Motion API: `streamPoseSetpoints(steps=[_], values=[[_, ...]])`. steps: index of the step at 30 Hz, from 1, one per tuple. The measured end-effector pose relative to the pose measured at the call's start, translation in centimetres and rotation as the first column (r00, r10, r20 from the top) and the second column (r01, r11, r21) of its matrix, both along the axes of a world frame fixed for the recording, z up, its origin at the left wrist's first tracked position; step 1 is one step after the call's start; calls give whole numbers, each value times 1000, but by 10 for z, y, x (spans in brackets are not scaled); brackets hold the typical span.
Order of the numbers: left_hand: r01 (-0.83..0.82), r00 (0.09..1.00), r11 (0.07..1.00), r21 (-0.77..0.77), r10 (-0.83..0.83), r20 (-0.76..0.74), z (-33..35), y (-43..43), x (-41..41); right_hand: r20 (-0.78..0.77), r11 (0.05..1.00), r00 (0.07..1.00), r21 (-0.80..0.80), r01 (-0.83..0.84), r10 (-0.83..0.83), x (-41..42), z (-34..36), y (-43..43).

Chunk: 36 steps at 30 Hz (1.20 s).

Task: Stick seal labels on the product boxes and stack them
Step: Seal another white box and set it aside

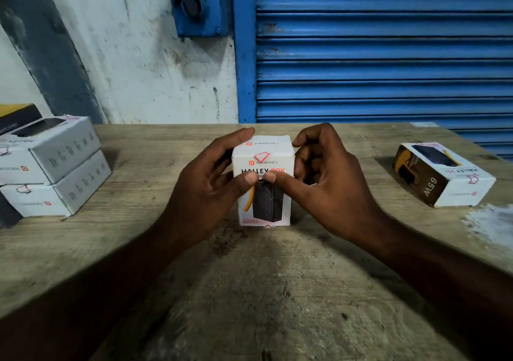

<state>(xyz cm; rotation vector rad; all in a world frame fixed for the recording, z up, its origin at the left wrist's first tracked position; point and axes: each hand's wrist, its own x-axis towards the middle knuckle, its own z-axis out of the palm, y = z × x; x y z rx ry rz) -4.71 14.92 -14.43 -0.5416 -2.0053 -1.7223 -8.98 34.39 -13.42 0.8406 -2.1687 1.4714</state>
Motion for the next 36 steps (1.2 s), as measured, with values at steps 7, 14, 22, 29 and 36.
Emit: streamPoseSetpoints(steps=[7,14,22,29,36], values=[[-37,998,997,-66,34,-51,-4,-6,-4,-306,987,948,104,125,-88,-3,5,5],[-41,998,996,-85,37,-52,-3,-5,-2,-417,989,909,127,77,-17,-6,1,6],[-63,996,991,-114,56,-65,-5,-5,-3,-495,988,868,109,106,-39,-4,2,7],[-81,994,988,-135,70,-86,-5,-3,-3,-599,978,799,131,163,-53,-3,6,8],[-76,994,986,-150,62,-93,-5,-4,-3,-646,967,762,172,187,-32,-3,7,9]])
